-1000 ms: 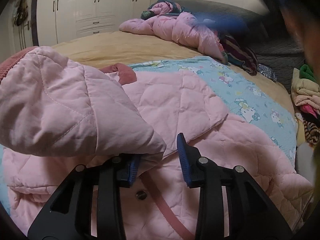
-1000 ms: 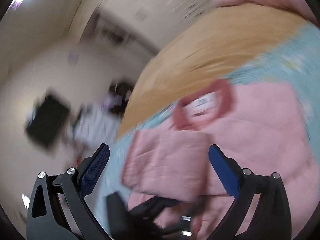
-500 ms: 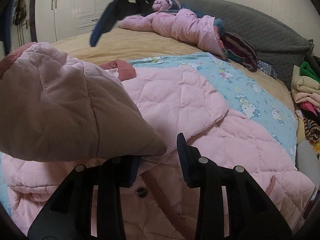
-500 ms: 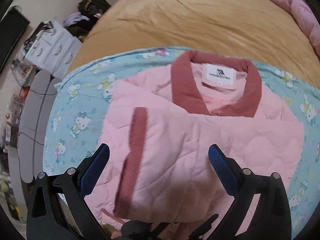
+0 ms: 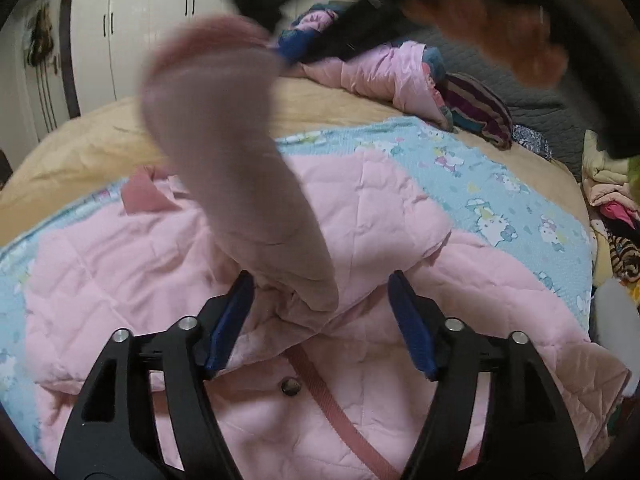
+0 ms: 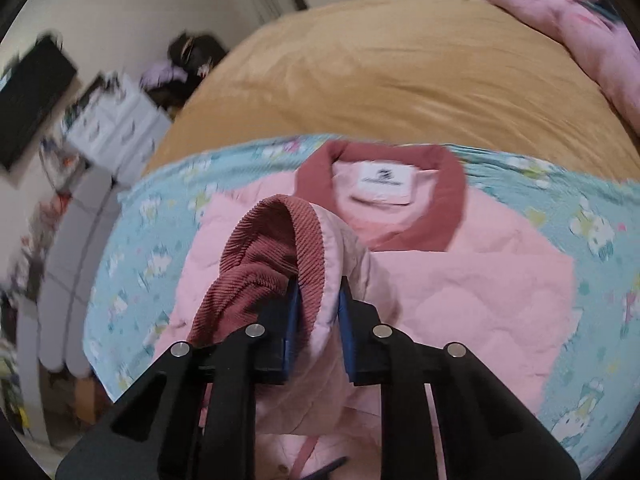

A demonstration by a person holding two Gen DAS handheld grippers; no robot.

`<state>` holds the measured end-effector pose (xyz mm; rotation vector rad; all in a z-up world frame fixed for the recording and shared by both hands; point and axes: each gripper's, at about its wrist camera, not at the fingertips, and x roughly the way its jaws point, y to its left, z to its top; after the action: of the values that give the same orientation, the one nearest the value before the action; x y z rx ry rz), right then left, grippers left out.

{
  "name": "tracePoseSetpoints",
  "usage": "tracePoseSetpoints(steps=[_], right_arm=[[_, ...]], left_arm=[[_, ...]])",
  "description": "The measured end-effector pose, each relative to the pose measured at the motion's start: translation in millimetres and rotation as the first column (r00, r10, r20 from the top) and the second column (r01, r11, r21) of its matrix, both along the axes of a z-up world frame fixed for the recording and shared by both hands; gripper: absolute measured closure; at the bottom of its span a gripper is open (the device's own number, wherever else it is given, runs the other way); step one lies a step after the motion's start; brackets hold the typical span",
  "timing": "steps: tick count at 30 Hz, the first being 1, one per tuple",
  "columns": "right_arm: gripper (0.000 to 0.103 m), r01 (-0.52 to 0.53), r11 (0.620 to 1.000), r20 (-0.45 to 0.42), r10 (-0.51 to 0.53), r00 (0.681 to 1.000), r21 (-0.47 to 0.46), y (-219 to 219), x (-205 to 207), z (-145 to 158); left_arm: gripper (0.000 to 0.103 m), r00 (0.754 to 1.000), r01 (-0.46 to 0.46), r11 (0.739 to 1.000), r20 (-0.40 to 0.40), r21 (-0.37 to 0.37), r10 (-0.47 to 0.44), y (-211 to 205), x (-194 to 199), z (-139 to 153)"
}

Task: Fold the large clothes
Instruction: 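Grasp the ribbed cuff of the other sleeve with the right gripper, then carry the held sleeve across the jacket front with the right gripper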

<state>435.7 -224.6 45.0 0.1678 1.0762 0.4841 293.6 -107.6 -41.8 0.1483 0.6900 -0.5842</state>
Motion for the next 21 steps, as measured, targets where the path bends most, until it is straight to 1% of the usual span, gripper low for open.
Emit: tracePoseSetpoints(steps=[1, 3, 8, 10, 12, 14, 17, 19, 20, 21], right_arm=[[0.087, 0.015, 1.0, 0.01, -0.016, 1.0, 0.006, -10.5, -2.2, 0.3], [0.087, 0.038, 0.999, 0.019, -0.038, 0.999, 0.024, -29.0, -5.9, -1.8], [0.087, 0.109, 0.991, 0.016, -0.111, 0.994, 0.074, -74.7, -13.4, -17.6], [0.087, 0.142, 0.986, 0.005, -0.143, 0.99, 0.091, -89.9, -14.9, -26.5], [0.087, 0.165, 0.981, -0.002, -0.165, 0.986, 0.102, -103.6, -16.3, -35.4], [0.087, 0.19, 0.976, -0.011, -0.19, 0.982, 0.109, -116.3, -18.6, -45.3], [0.087, 0.22, 0.969, -0.027, -0.219, 0.975, 0.114, -129.7, -22.9, -56.5], [0.087, 0.234, 0.965, -0.037, -0.232, 0.972, 0.119, -138.3, -24.4, -65.9], [0.087, 0.242, 0.962, -0.045, -0.239, 0.97, 0.124, -142.2, -25.7, -71.0], [0.085, 0.251, 0.96, -0.049, -0.246, 0.968, 0.128, -147.2, -28.9, -74.1]], left_arm=[[0.027, 1.0, -0.01, 1.0, 0.006, -0.008, 0.01, 1.6, -1.3, 4.4], [0.025, 1.0, -0.013, 1.0, 0.007, -0.028, 0.013, 5.2, -2.2, 10.9], [0.013, 1.0, -0.031, 0.996, 0.005, -0.083, 0.031, 20.8, -1.9, 26.7], [0.012, 0.999, -0.052, 0.996, 0.007, -0.078, 0.052, 28.3, -0.9, 28.8], [0.011, 0.994, -0.103, 0.994, 0.028, -0.047, 0.104, 40.7, 1.8, 30.0], [0.01, 0.987, -0.157, 0.987, 0.03, -0.045, 0.158, 55.5, 6.1, 30.1], [0.01, 0.971, -0.238, 0.967, -0.01, -0.091, 0.238, 83.9, 17.4, 27.9], [0.01, 0.952, -0.305, 0.946, -0.042, -0.114, 0.302, 104.9, 25.5, 24.6], [0.01, 0.944, -0.33, 0.937, -0.053, -0.114, 0.326, 112.4, 28.9, 23.5], [0.01, 0.929, -0.37, 0.923, -0.071, -0.109, 0.364, 122.2, 33.1, 20.6]])
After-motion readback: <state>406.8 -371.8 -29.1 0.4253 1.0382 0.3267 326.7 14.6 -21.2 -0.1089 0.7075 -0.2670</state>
